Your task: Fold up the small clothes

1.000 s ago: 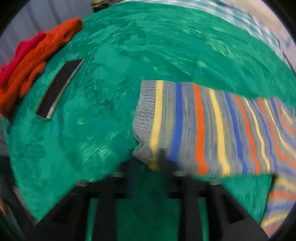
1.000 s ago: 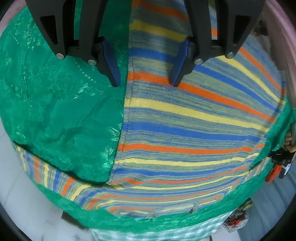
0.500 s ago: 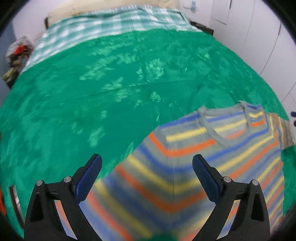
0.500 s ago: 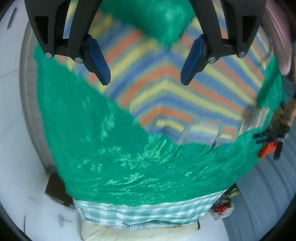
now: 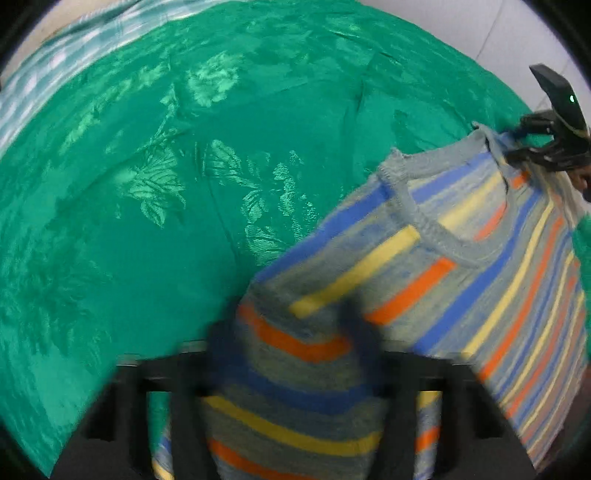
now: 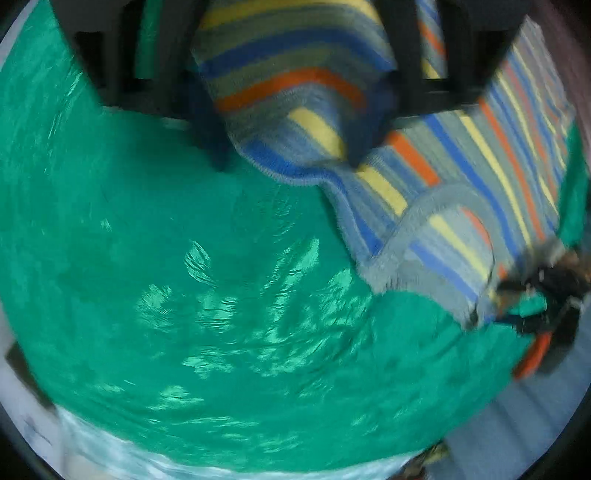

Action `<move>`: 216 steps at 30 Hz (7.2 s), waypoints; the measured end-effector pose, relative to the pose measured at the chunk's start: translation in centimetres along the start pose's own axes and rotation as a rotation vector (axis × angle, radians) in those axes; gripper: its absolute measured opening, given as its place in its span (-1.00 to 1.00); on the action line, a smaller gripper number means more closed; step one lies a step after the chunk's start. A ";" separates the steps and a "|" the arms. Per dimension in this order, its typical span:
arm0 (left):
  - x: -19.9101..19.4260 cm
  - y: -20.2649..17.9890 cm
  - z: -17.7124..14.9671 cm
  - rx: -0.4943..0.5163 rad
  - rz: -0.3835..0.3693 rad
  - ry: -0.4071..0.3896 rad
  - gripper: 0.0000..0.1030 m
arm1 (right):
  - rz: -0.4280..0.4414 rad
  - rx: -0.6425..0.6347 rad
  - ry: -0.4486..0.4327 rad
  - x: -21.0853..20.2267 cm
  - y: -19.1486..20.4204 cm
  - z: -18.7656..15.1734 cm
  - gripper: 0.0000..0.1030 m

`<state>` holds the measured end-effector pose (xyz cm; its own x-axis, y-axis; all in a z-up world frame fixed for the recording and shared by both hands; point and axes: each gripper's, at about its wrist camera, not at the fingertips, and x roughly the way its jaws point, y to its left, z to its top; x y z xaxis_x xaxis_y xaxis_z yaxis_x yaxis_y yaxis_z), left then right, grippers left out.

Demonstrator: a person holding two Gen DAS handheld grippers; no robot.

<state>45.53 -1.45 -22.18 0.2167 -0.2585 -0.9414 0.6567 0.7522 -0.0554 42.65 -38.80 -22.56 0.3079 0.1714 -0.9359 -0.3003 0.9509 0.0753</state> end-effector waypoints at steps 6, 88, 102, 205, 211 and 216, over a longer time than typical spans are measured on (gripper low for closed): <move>-2.7 -3.1 0.0 0.039 0.236 -0.165 -0.89 | -0.278 -0.116 -0.093 -3.1 3.6 -0.1 -0.90; -17.1 -21.5 -32.4 -0.473 0.286 -0.325 0.81 | -0.529 0.421 -0.380 -16.3 28.4 -31.6 0.51; -16.5 -23.1 -31.7 -0.381 0.358 -0.333 0.82 | -0.555 0.412 -0.347 -13.8 28.5 -32.1 0.51; -12.4 -24.4 -29.6 -0.342 0.336 -0.193 0.86 | -0.302 0.419 -0.362 -15.1 14.3 -24.8 0.41; -12.8 -24.3 -30.0 -0.373 0.275 -0.208 0.86 | -0.382 0.541 -0.488 -17.6 23.2 -32.8 0.81; -13.0 -24.0 -30.2 -0.389 0.270 -0.219 0.86 | -0.369 0.479 -0.464 -16.4 27.7 -33.4 0.85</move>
<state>5.09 2.17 -18.65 0.5146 -0.1137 -0.8498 0.2482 0.9685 0.0207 -0.91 -23.94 -16.62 0.6924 -0.1888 -0.6964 0.2873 0.9575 0.0261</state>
